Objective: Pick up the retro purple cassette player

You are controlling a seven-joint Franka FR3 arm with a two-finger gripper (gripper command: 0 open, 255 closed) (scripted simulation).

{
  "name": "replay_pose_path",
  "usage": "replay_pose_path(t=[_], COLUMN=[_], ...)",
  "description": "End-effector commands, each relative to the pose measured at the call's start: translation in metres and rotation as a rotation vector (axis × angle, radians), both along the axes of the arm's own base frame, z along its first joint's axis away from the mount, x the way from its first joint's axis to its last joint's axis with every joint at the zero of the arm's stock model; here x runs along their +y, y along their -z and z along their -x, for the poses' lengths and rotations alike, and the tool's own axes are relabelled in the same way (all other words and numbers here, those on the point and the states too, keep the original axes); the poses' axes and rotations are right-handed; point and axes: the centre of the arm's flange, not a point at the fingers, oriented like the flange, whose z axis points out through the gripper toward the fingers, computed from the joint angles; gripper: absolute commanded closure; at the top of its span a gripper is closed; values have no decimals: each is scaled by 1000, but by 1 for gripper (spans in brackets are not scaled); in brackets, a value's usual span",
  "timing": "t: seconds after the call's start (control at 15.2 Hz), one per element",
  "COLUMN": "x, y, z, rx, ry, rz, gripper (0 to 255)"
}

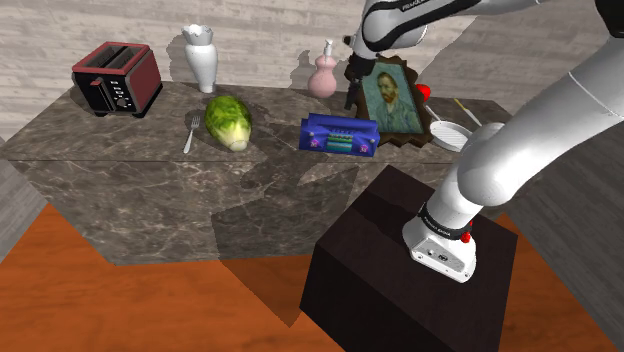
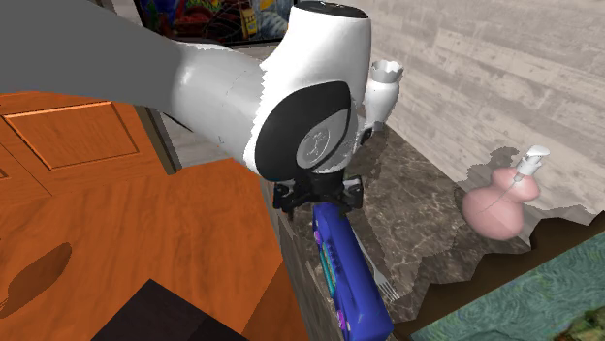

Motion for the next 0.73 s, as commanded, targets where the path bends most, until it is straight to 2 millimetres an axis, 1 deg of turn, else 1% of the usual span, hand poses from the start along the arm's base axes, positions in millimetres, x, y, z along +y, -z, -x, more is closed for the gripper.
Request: replay_pose_path(t=[0.0, 0.4, 0.66], x=[-12, -37, -39], y=[24, 90, 110], z=[-12, -51, -53], rx=[8, 34, 35], ry=[-45, -172, -180], rz=[9, 30, 31], gripper=[0, 0, 0])
